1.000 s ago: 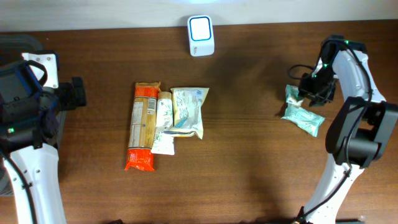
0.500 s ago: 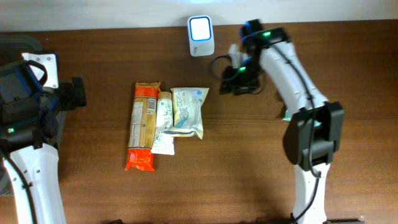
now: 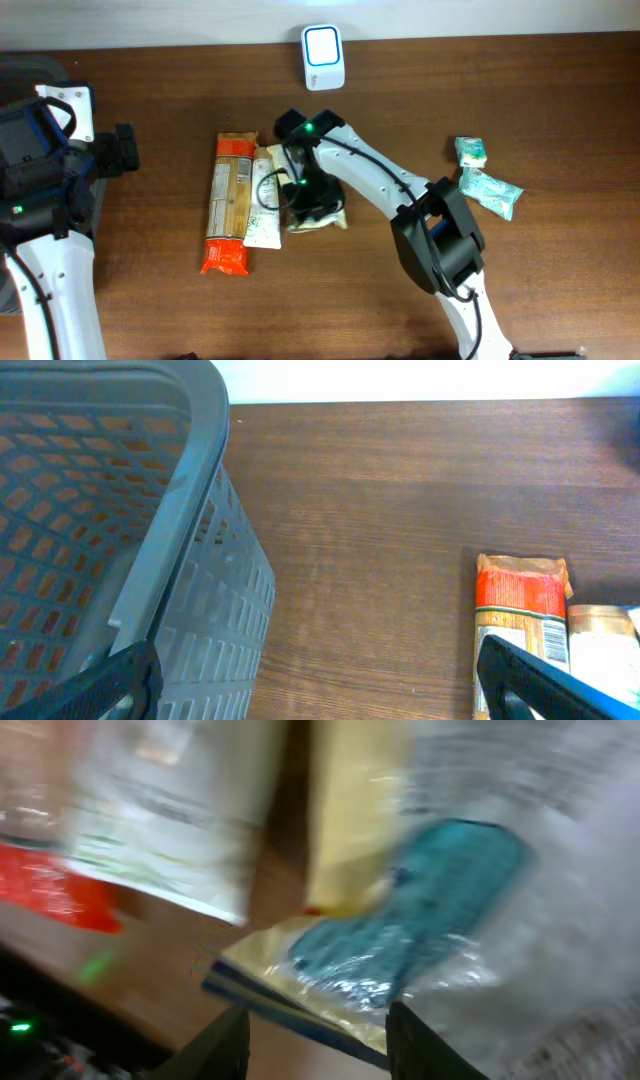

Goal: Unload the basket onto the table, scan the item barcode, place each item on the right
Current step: 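Reach the right gripper to the white-yellow bag and grasp it, then lift the white-yellow bag and hold it up to the scanner, then place the white-yellow bag on the scanned items at right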

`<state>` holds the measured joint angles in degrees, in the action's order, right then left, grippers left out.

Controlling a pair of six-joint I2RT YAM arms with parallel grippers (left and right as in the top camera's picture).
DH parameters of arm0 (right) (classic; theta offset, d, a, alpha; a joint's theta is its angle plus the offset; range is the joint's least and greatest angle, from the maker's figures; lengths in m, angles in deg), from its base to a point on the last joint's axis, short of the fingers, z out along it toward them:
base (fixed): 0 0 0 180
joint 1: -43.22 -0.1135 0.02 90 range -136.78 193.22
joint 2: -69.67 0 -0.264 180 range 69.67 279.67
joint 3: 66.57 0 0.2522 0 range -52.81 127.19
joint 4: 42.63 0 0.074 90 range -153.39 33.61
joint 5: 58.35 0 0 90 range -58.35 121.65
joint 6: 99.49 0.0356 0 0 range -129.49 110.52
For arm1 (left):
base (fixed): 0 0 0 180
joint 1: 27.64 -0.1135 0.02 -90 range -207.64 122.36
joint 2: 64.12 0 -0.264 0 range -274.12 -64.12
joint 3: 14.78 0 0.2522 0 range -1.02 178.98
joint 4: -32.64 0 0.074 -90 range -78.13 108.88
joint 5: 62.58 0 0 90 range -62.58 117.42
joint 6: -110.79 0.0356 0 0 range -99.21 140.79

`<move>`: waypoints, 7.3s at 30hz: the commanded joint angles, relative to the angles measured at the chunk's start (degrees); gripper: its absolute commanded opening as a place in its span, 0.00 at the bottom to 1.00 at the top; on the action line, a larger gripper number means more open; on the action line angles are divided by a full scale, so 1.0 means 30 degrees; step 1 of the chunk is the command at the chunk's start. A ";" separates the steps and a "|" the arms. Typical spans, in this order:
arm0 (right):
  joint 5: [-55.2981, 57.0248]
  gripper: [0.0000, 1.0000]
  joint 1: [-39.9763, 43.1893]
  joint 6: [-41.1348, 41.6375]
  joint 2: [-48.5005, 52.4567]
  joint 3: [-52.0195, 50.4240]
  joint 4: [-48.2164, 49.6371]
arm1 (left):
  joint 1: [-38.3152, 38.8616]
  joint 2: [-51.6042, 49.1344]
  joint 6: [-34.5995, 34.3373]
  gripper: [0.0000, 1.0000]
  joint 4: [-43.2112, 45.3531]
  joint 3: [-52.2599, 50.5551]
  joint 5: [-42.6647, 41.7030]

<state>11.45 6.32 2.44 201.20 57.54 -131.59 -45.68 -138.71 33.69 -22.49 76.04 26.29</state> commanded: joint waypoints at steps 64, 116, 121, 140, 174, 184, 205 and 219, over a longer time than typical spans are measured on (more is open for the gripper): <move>-0.0867 0.50 0.9173 -0.0874 0.2266 0.2441 -0.2324 | -0.0080 0.0022 0.0299 0.99 0.0022 0.0189 -0.0204; -1.0222 0.04 1.1096 -0.2725 -0.7315 0.2208 0.4539 | -0.0080 0.0022 0.0299 0.99 0.0022 0.0189 -0.0204; -1.4273 0.04 1.1832 -0.2718 -0.7315 0.2208 0.4656 | -0.0080 0.0022 0.0299 0.99 0.0022 0.0189 -0.0204; 1.2531 0.04 0.4845 -0.8969 -0.5384 0.2936 1.2072 | -0.0080 0.0022 0.0299 0.99 0.0022 0.0189 -0.0204; 1.6910 0.04 0.2922 -2.8829 0.0663 0.2914 2.5143 | -0.0080 0.0022 0.0299 0.99 0.0022 0.0189 -0.0204; 1.6123 0.04 0.2900 -2.5769 -0.0525 0.2914 2.3299 | -0.0080 0.0022 0.0299 0.99 0.0022 0.0189 -0.0204; -0.0867 0.04 1.8017 -0.4167 -0.8102 -0.0175 -0.0270 | -0.0080 0.0022 0.0299 0.99 0.0022 0.0189 -0.0204; 0.0765 0.77 2.1762 -0.3177 -0.6936 -0.0816 0.0357 | -0.0080 0.0022 0.0299 0.99 0.0015 0.0189 -0.0204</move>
<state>11.71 72.06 -8.14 181.50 50.48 -128.92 -45.68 -138.71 33.69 -22.51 76.04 26.29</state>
